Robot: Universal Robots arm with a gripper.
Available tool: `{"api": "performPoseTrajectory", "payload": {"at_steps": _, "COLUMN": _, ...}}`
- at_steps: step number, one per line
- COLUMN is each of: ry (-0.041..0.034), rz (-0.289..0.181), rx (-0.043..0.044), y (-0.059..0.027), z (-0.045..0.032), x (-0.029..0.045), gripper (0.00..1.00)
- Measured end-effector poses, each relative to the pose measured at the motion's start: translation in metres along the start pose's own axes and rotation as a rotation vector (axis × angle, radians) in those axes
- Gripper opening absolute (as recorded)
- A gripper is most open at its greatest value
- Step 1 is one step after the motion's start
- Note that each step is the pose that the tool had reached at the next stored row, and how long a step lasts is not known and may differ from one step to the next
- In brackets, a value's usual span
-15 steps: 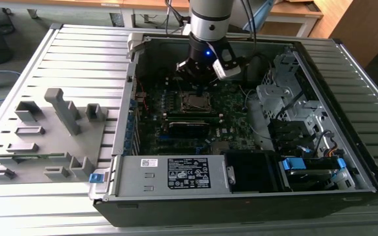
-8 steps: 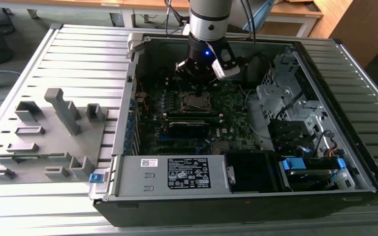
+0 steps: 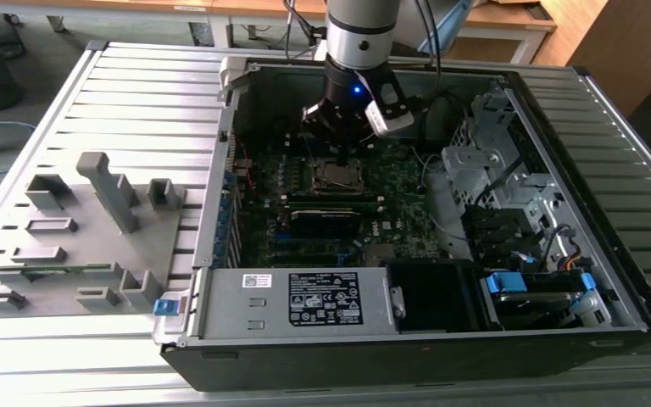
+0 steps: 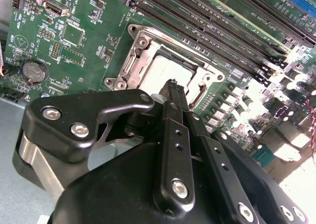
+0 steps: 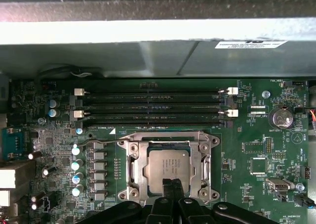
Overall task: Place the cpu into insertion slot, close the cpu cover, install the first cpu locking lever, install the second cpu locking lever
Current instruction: 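Install the first cpu locking lever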
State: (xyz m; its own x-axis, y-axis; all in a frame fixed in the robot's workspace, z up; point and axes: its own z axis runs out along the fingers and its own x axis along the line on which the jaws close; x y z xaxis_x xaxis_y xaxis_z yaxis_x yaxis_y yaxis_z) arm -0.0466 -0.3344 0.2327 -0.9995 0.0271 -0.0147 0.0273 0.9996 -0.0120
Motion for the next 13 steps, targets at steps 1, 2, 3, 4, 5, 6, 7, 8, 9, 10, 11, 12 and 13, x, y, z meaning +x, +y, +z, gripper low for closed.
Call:
{"api": "performPoseTrajectory", "payload": {"at_steps": 1, "ry": 0.0, "rz": 0.0, "rx": 0.0, "y": 0.0, "z": 0.0, "x": 0.0, "gripper": 0.11}}
{"api": "performPoseTrajectory", "payload": {"at_steps": 2, "ry": 0.0001, "rz": 0.0, "rx": 0.0001, "y": 0.0, "z": -0.0001, "x": 0.0, "gripper": 0.11}}
{"api": "performPoseTrajectory", "payload": {"at_steps": 3, "ry": 0.0002, "rz": 0.0, "rx": 0.0003, "y": 0.0, "z": -0.0004, "x": 0.0, "gripper": 0.11}}
{"api": "performPoseTrajectory", "payload": {"at_steps": 4, "ry": 0.0004, "rz": 0.0, "rx": 0.0006, "y": -0.0001, "z": -0.0009, "x": 0.0, "gripper": 0.11}}
{"api": "performPoseTrajectory", "payload": {"at_steps": 5, "ry": 0.0002, "rz": 0.0, "rx": 0.0004, "y": -0.0001, "z": -0.0012, "x": 0.0, "gripper": 0.11}}
{"api": "performPoseTrajectory", "payload": {"at_steps": 6, "ry": 0.0001, "rz": 0.0, "rx": 0.0001, "y": 0.0, "z": -0.0015, "x": 0.0, "gripper": 0.11}}
{"api": "performPoseTrajectory", "payload": {"at_steps": 7, "ry": 0.0001, "rz": 0.0, "rx": 0.0001, "y": 0.0, "z": -0.0019, "x": 0.0, "gripper": 0.11}}
{"api": "performPoseTrajectory", "payload": {"at_steps": 8, "ry": 0.0, "rz": 0.0, "rx": -0.0001, "y": 0.0, "z": -0.0019, "x": 0.0, "gripper": 0.11}}
{"api": "performPoseTrajectory", "payload": {"at_steps": 9, "ry": -0.0001, "rz": 0.0, "rx": -0.0002, "y": 0.0, "z": -0.0019, "x": 0.0, "gripper": 0.11}}
{"api": "performPoseTrajectory", "payload": {"at_steps": 10, "ry": -0.0001, "rz": 0.0, "rx": -0.0002, "y": 0.0, "z": -0.0019, "x": 0.0, "gripper": 0.11}}
{"api": "performPoseTrajectory", "payload": {"at_steps": 11, "ry": 0.0, "rz": 0.0, "rx": -0.0001, "y": 0.0, "z": -0.002, "x": 0.0, "gripper": 0.11}}
{"api": "performPoseTrajectory", "payload": {"at_steps": 12, "ry": 0.0001, "rz": 0.0, "rx": 0.0001, "y": 0.0, "z": -0.0021, "x": 0.0, "gripper": 0.11}}
{"api": "performPoseTrajectory", "payload": {"at_steps": 13, "ry": 0.0, "rz": 0.0, "rx": 0.0001, "y": 0.0, "z": -0.0021, "x": 0.0001, "gripper": 0.11}}
